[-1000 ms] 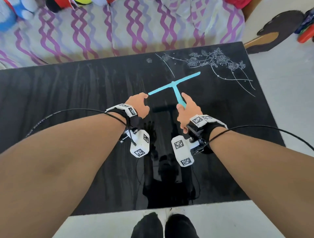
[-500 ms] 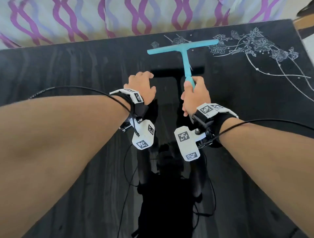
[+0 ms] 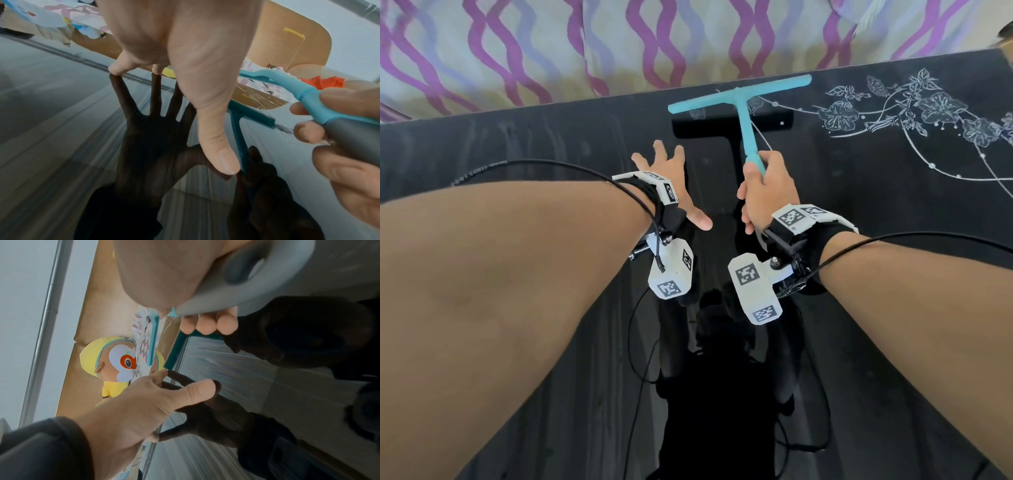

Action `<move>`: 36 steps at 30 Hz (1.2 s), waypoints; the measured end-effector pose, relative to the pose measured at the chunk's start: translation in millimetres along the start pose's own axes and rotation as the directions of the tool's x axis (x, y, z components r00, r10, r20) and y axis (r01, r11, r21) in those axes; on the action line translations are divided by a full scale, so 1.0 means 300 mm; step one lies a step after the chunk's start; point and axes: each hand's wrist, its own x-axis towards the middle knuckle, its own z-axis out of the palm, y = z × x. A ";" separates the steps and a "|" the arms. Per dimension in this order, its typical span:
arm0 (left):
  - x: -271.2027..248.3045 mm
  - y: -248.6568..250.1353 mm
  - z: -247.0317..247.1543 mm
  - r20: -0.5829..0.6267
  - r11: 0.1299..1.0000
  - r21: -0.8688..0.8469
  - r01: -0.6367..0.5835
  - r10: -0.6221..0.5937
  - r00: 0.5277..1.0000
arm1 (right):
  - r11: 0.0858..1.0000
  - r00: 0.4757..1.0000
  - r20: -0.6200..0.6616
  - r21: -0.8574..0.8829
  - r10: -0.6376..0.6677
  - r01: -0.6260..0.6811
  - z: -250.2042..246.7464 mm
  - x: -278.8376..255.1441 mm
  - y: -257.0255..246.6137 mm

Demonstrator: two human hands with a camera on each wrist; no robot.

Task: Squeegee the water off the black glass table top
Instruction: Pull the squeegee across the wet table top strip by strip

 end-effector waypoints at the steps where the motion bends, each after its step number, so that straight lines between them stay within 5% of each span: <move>1: 0.010 -0.001 0.001 0.001 1.000 0.020 -0.002 0.002 1.000 | 1.000 1.000 0.004 -0.001 -0.002 0.002 0.005 0.020 -0.010; 11: 0.055 0.010 -0.005 0.022 0.985 0.165 -0.047 0.044 0.999 | 0.996 0.992 0.111 0.070 0.054 -0.062 0.077 0.148 -0.097; 20: 0.017 0.023 -0.027 0.038 0.974 0.214 -0.070 0.063 0.997 | 0.997 0.999 0.044 -0.071 0.032 -0.028 0.087 0.137 -0.075; 30: -0.002 0.012 -0.007 -0.013 0.998 0.062 -0.008 0.009 1.000 | 0.978 0.995 0.048 -0.191 0.089 -0.078 0.041 0.019 -0.032; 36: -0.102 -0.005 0.031 -0.110 0.983 -0.182 0.015 -0.035 0.993 | 0.963 0.994 0.038 -0.256 0.099 -0.086 0.007 -0.082 -0.012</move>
